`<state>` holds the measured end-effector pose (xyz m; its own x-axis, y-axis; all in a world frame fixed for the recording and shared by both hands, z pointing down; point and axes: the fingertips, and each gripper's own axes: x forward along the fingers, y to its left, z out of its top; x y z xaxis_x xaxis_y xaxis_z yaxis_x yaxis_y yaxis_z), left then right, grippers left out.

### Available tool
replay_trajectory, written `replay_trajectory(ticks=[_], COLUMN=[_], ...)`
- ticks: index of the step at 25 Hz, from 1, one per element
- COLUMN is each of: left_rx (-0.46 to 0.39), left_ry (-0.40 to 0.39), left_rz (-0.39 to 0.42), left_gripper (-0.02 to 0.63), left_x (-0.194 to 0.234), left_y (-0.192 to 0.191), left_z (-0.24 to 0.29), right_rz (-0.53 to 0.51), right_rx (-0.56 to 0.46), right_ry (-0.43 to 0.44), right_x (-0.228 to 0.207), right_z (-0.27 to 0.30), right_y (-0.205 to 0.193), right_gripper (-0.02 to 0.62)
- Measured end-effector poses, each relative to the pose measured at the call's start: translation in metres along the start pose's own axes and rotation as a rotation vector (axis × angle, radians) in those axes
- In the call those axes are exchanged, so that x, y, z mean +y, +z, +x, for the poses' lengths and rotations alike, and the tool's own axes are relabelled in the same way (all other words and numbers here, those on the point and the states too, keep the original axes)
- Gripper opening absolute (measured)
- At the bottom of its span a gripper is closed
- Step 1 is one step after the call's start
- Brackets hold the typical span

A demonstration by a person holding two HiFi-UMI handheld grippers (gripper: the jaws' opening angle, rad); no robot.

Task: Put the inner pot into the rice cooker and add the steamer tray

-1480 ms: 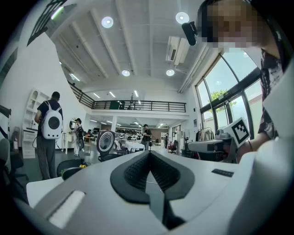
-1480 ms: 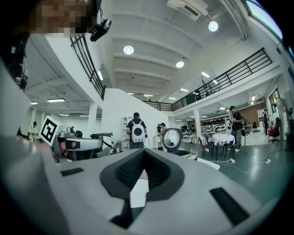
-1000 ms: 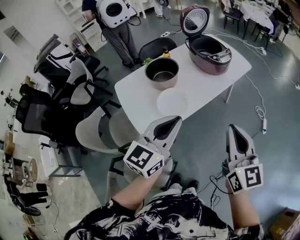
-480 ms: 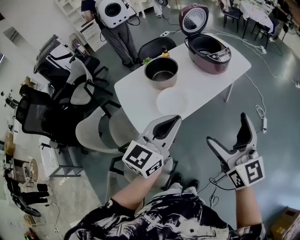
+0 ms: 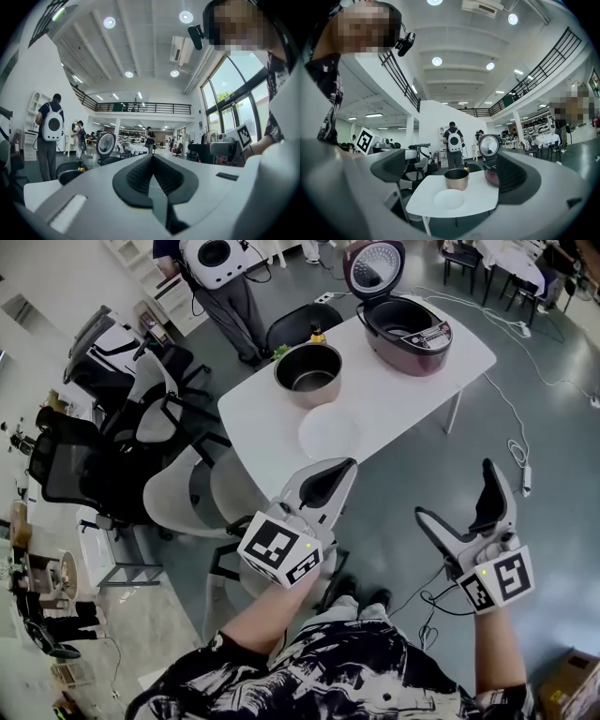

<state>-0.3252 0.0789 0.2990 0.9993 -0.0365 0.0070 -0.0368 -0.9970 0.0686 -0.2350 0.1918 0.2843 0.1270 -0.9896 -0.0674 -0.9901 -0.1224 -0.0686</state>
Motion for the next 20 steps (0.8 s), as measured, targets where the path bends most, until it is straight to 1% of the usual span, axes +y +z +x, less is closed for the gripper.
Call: replay_trajectory(ticks=[6, 11, 16, 20], left_rx=[-0.006, 0.005, 0.014, 0.011], left_ry=[0.009, -0.024, -0.066, -0.101], left_rz=[0.005, 0.012, 0.021, 0.010], left_gripper=[0.005, 0.005, 0.005, 0.005], left_x=[-0.027, -0.044, -0.037, -0.015], left_y=[-0.004, -0.006, -0.012, -0.024], left_z=[0.029, 0.067, 0.118, 0.170], right_rz=[-0.016, -0.026, -0.025, -0.036], right_rx=[-0.005, -0.009, -0.012, -0.002], right_ry=[-0.019, -0.069, -0.120, -0.150], right_x=[-0.041, -0.086, -0.136, -0.181], right_z=[-0.027, -0.045, -0.036, -0.010], right_y=[0.007, 0.014, 0.011, 0.002], right_gripper=[0.551, 0.551, 0.551, 0.551])
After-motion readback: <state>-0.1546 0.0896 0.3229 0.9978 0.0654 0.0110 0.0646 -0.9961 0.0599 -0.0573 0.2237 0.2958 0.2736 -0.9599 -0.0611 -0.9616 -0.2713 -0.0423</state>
